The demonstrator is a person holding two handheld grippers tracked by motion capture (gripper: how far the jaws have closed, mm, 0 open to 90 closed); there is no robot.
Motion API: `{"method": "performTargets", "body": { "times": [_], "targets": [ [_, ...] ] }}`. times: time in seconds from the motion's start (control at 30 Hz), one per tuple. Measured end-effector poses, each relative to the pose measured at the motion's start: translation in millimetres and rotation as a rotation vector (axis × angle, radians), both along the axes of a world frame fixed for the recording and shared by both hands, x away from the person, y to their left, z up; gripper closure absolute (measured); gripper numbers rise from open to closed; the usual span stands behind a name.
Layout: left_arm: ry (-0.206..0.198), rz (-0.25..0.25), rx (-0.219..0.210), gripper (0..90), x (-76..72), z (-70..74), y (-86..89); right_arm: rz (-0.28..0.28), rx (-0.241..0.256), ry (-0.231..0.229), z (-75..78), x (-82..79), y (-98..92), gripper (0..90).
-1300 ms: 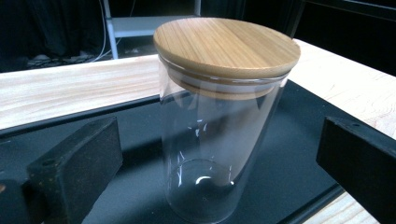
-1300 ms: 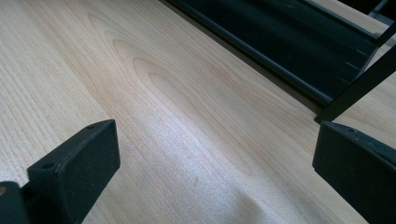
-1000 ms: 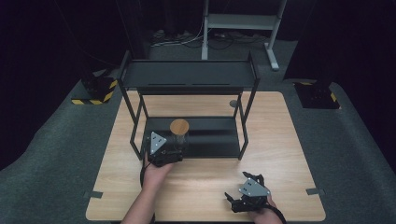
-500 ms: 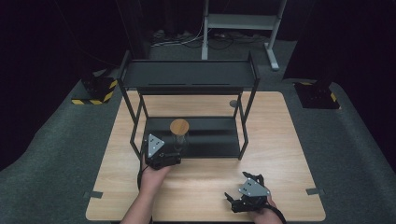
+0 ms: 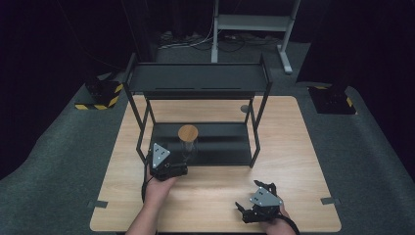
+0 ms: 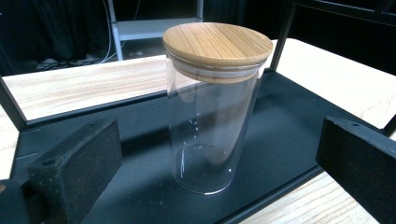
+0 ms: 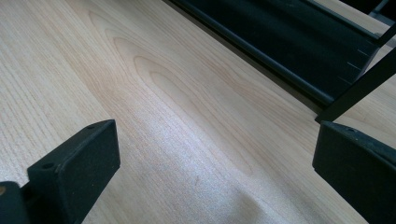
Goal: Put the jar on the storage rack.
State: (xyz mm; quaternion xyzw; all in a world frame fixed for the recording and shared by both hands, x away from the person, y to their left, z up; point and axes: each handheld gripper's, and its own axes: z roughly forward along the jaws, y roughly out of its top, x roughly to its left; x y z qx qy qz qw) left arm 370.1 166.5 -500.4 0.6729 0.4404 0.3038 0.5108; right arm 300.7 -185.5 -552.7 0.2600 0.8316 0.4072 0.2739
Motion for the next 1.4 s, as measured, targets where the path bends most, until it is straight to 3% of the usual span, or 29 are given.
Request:
{"method": "performTargets", "body": {
  "times": [1.4],
  "targets": [
    [-0.003, 0.004, 0.004, 0.8, -37.9, -4.4, 22.9, 0.001, -0.002, 0.003, -0.1, -0.2, 0.5, 0.0]
  ]
}}
